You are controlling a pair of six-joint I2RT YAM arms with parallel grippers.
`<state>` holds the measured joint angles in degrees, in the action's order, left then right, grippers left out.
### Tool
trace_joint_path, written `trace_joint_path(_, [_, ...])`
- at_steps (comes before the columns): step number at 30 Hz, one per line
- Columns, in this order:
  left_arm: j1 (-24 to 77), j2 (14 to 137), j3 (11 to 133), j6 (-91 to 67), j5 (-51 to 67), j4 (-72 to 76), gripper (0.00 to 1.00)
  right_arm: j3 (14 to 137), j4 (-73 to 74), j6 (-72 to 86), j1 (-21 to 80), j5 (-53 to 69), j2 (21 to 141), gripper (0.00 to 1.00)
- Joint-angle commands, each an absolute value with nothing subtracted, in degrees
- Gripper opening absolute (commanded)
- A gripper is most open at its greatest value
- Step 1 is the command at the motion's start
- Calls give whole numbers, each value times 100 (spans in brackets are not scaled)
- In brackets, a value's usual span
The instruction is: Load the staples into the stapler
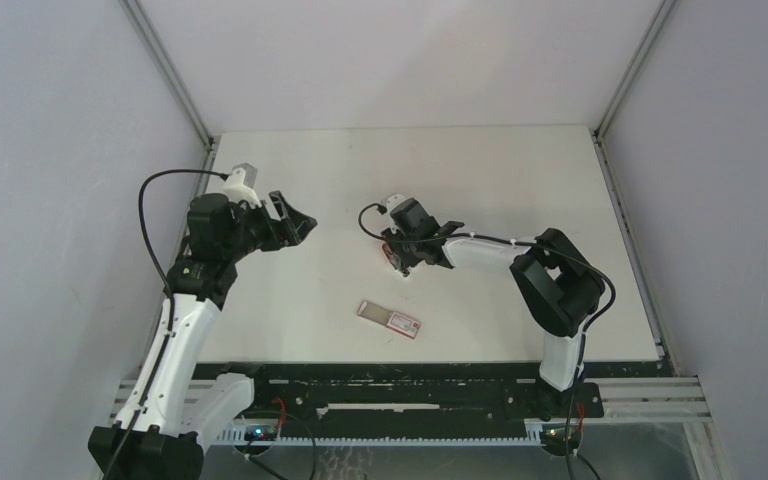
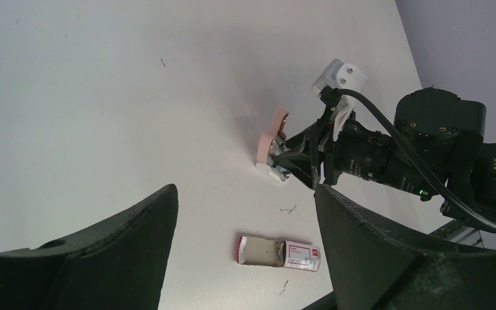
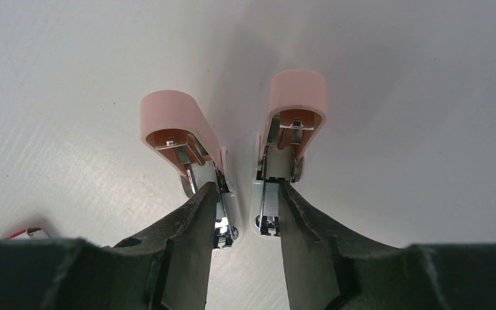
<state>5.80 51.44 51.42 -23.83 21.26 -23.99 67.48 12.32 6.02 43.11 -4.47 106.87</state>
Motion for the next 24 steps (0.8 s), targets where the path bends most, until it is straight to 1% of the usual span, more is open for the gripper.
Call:
trace_joint_path(1, [534,5106,5021,-2342,2241,-2131,81,6893,1271,677,4342,-523,10584,39])
trace_joint_path(24, [535,5071,5004,-2353,2276,-2127,81,6587,1397,627,4342,-528,10308,37])
